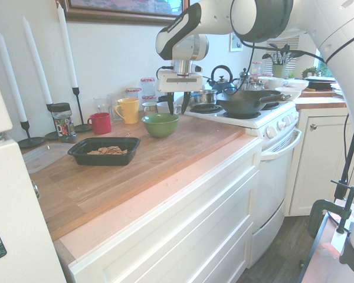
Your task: Pour the cereal into the box
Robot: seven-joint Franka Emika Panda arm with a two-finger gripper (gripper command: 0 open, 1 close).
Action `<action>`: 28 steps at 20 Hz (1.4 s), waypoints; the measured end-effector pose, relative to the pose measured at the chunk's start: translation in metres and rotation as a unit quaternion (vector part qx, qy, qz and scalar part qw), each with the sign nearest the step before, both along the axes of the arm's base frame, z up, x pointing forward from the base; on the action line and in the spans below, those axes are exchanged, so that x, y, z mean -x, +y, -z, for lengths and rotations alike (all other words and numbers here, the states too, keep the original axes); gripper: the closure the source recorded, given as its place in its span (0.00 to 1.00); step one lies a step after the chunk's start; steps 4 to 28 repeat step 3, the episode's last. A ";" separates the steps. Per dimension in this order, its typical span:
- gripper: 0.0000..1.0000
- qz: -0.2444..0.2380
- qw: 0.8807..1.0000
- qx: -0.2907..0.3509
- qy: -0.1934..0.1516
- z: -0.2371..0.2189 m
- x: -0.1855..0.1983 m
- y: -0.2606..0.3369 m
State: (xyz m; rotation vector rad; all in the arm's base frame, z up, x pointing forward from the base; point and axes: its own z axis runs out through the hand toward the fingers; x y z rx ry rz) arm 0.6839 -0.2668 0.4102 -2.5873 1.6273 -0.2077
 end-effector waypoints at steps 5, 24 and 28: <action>0.00 -0.002 1.000 0.025 -0.002 -0.017 0.011 0.018; 0.00 -0.002 1.000 0.025 -0.002 -0.017 0.011 0.018; 0.00 -0.002 1.000 0.025 -0.002 -0.017 0.011 0.018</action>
